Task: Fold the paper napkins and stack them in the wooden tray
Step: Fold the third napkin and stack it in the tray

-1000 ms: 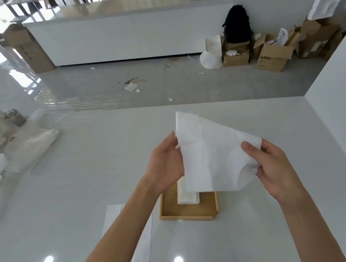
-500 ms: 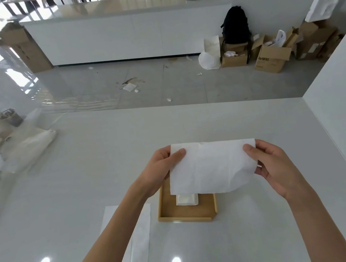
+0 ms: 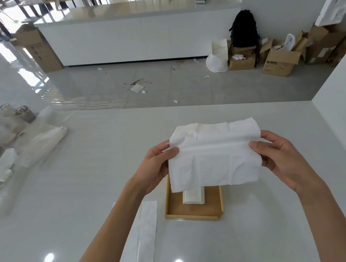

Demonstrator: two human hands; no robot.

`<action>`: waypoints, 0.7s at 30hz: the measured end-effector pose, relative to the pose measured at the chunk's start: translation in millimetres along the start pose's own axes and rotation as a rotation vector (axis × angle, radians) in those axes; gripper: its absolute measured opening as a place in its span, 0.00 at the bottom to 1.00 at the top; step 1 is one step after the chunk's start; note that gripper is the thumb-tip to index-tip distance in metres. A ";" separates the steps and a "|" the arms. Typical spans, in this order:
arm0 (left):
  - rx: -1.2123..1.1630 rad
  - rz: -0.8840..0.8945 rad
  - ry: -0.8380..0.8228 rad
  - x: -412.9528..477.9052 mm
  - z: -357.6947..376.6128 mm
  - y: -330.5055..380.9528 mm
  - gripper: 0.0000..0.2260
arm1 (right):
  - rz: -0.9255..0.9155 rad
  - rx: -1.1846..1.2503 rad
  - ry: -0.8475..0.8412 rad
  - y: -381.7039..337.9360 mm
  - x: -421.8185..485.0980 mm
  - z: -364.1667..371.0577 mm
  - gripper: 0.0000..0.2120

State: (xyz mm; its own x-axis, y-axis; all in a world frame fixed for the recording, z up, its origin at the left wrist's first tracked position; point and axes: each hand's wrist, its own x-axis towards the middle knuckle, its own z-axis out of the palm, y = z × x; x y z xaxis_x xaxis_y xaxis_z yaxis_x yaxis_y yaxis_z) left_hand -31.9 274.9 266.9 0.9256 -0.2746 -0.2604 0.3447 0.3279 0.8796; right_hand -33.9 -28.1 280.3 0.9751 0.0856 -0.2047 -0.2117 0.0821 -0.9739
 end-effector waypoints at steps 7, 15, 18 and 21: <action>0.038 0.068 -0.002 -2.6 -2.0 -1.3 0.16 | -0.120 -0.082 0.029 0.9 1.5 4.4 0.13; 0.098 0.149 0.007 1.6 -4.3 -2.9 0.18 | -0.333 -0.147 0.073 0.3 5.0 8.5 0.20; 0.147 0.176 0.028 5.1 -5.7 -2.7 0.20 | -0.412 -0.185 0.037 2.3 5.9 9.9 0.28; 0.179 0.185 0.043 6.7 -4.5 -1.0 0.25 | -0.458 -0.220 0.039 6.5 6.0 10.3 0.30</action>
State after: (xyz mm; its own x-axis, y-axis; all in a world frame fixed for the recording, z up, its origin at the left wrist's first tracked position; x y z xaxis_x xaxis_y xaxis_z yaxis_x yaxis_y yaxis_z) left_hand -25.4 276.8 262.5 0.9775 -0.1846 -0.1023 0.1397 0.2024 0.9693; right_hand -30.2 -16.8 273.8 0.9672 0.0523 0.2486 0.2530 -0.1092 -0.9613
